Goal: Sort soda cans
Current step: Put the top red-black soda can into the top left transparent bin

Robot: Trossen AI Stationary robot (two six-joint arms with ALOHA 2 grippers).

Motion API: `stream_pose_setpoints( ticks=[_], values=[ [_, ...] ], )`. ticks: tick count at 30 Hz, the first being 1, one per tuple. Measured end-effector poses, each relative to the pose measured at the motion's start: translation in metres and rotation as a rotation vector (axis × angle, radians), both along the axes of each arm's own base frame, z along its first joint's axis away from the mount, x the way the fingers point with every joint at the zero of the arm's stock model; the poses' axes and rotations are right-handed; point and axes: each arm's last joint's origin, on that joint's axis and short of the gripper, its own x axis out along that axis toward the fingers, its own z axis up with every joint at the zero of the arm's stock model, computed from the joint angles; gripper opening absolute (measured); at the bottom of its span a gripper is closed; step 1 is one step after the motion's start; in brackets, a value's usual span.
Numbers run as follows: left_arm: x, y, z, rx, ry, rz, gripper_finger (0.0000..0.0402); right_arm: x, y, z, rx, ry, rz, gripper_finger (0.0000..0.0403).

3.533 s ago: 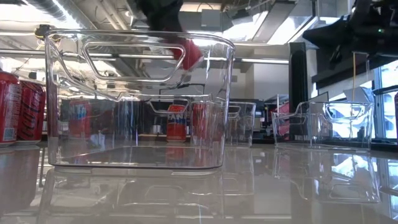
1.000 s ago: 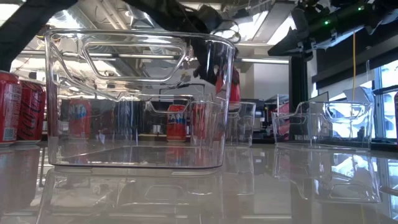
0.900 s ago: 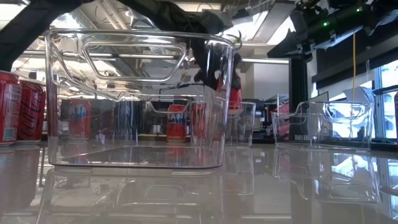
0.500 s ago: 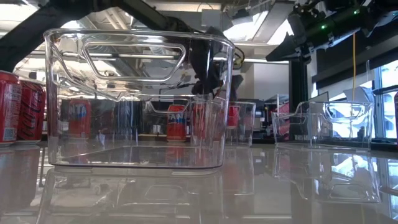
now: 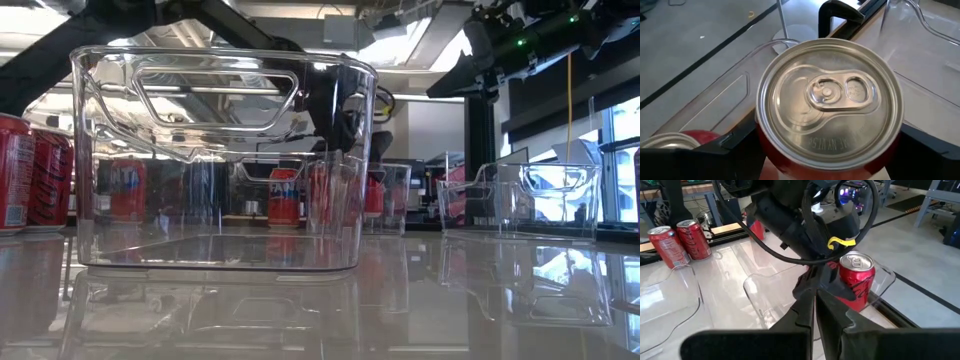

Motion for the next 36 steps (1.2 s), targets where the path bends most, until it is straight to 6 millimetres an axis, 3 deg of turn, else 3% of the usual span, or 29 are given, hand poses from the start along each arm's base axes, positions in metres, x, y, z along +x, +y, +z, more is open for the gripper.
stream_pose_setpoints(
  ticks=[18, 30, 36],
  values=[
    [-0.006, -0.003, -0.007, -0.05, 0.075, 0.013, 0.031, 0.0, 0.0, -0.002, 0.008, 0.016, 0.0, 0.0019],
    [-0.003, -0.001, -0.004, -0.044, 0.025, 0.027, 0.031, -0.001, 0.0, -0.002, 0.01, 0.019, -0.001, 0.0019],
    [-0.002, 0.0, -0.012, -0.042, 0.047, 0.024, 0.031, -0.001, 0.0, -0.002, 0.02, 0.013, -0.003, 0.0019]
  ],
)
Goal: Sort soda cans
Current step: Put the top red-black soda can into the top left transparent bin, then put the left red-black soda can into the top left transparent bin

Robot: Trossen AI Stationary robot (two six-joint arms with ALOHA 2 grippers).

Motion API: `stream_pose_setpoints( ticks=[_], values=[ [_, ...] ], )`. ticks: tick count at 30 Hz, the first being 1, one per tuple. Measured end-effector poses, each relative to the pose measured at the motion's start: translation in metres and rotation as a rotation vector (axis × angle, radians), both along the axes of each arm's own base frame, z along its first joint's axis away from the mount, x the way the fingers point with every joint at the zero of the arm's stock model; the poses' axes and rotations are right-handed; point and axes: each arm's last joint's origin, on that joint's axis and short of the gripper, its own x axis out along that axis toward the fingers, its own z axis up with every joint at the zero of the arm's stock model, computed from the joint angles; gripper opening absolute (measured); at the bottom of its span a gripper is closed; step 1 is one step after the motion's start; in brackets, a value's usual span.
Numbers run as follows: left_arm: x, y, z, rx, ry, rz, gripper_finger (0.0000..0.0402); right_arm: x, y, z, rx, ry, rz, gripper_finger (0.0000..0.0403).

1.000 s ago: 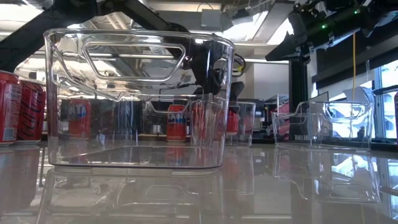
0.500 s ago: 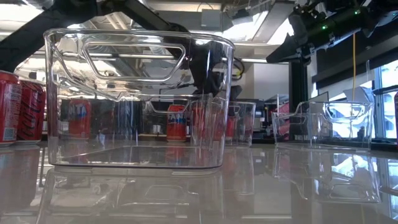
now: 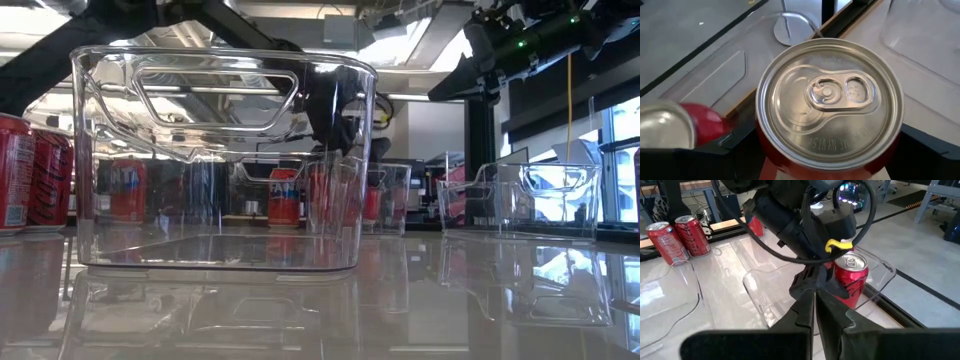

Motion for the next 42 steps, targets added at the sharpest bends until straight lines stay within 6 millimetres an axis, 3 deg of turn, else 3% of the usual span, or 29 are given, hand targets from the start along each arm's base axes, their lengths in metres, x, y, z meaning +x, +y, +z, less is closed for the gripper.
stream_pose_setpoints(
  ticks=[5, 12, 15, 31, 38, 42],
  values=[
    [0.002, 0.001, -0.009, -0.005, 0.012, 0.007, 0.0317, 0.0, 0.0, 0.0, 0.002, 0.001, 0.0, 0.0019],
    [0.001, -0.001, -0.017, -0.015, 0.068, -0.016, 0.0376, 0.0, 0.0, 0.0, 0.004, 0.003, 0.0, 0.0019],
    [0.0, -0.003, -0.009, 0.003, 0.069, -0.038, 0.0387, 0.0, 0.0, -0.001, 0.004, 0.004, 0.0, 0.0019],
    [-0.034, -0.023, 0.07, 0.007, 0.095, -0.058, 0.0391, 0.0, 0.0, -0.001, 0.004, 0.005, 0.0, 0.0019],
    [-0.056, -0.052, 0.108, -0.006, 0.136, -0.106, 0.0391, -0.001, 0.0, -0.002, 0.009, 0.018, 0.0, 0.0019],
    [-0.078, -0.075, 0.139, -0.014, 0.143, -0.135, 0.0391, 0.0, 0.001, -0.001, 0.016, 0.0, 0.04, 0.0019]
  ],
)
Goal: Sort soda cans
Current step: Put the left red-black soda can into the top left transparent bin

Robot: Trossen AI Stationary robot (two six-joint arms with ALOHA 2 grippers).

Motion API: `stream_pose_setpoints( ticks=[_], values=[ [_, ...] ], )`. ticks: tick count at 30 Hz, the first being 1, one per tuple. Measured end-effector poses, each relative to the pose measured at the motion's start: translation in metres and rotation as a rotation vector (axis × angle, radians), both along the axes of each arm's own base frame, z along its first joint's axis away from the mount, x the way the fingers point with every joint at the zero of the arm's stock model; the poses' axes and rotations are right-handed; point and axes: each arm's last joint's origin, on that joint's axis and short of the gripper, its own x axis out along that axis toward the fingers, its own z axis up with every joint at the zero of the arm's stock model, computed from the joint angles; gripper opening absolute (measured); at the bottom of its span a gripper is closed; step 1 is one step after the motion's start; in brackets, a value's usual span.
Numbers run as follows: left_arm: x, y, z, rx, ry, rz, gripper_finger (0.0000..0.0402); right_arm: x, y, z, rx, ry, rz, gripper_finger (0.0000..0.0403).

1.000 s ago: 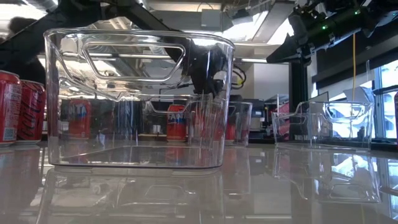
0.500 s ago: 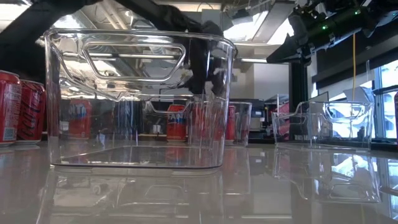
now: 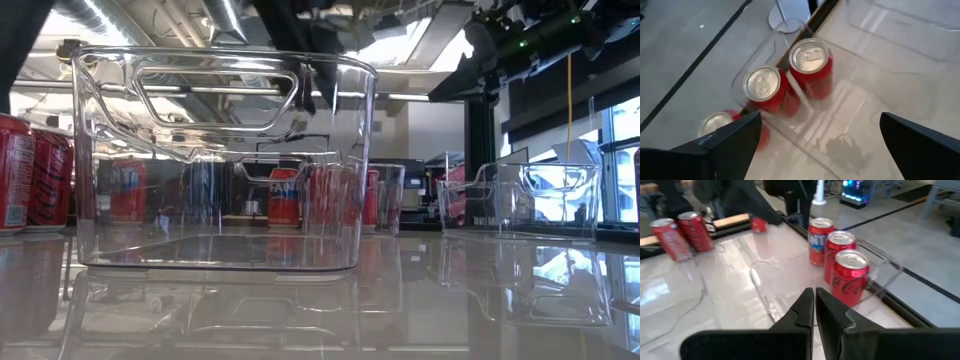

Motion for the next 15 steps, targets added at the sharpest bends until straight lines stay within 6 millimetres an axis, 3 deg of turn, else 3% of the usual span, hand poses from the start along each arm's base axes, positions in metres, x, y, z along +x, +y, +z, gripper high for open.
stream_pose_setpoints(
  ticks=[7, 15],
  values=[
    [-0.052, -0.045, 0.046, -0.05, 0.045, -0.033, 0.0391, 0.0, 0.001, 0.0, 0.01, -0.004, 0.035, 0.0019],
    [-0.107, -0.077, 0.081, -0.121, 0.004, 0.016, 0.0391, 0.0, 0.001, 0.0, 0.01, -0.004, 0.036, 0.0019]
  ],
)
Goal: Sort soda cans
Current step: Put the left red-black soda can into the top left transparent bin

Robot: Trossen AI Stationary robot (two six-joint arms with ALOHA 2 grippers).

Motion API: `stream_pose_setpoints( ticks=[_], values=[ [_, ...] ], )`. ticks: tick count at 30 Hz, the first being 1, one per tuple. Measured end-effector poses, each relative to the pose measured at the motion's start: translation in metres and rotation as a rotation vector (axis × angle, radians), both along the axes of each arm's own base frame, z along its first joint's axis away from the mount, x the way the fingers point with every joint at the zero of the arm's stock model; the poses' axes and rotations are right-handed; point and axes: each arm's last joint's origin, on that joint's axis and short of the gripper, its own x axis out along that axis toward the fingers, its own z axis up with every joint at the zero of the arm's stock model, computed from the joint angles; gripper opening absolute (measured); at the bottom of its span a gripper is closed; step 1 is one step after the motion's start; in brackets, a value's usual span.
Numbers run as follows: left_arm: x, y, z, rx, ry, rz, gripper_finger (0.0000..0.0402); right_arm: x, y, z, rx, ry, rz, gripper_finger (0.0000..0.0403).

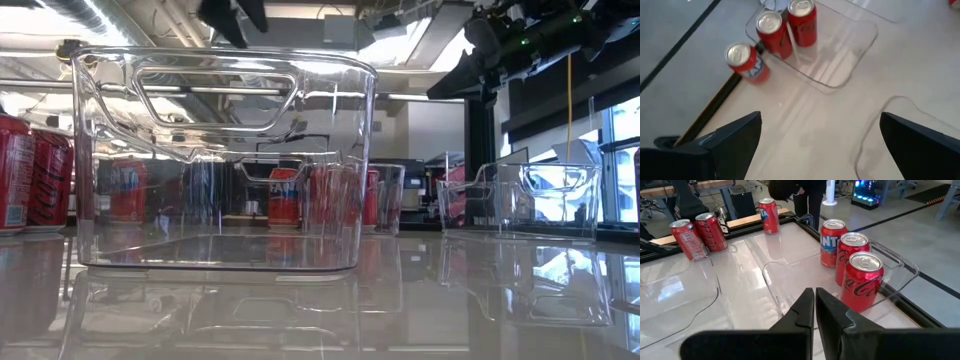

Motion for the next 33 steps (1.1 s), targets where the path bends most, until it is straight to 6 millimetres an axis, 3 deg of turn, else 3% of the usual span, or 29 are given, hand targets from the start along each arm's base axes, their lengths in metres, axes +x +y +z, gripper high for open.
stream_pose_setpoints(
  ticks=[5, 11, 14, 22, 33],
  values=[
    [-0.013, -0.013, 0.008, -0.04, -0.043, 0.029, 0.0391, 0.0, 0.0, 0.0, 0.0, 0.0, 0.0, 0.0019],
    [-0.037, -0.025, -0.001, -0.118, 0.159, 0.107, 0.0391, 0.0, 0.0, 0.0, 0.0, 0.001, 0.0, 0.0019],
    [-0.041, -0.028, -0.004, -0.143, 0.154, 0.13, 0.0391, 0.0, 0.0, 0.0, 0.0, 0.001, 0.0, 0.0019],
    [-0.059, -0.028, -0.024, -0.218, 0.207, 0.16, 0.0391, 0.0, 0.0, 0.0, 0.026, -0.007, 0.001, 0.0019],
    [-0.113, -0.035, -0.055, -0.264, 0.22, 0.255, 0.0391, 0.0, 0.0, 0.0, 0.026, -0.009, 0.002, 0.0019]
  ],
)
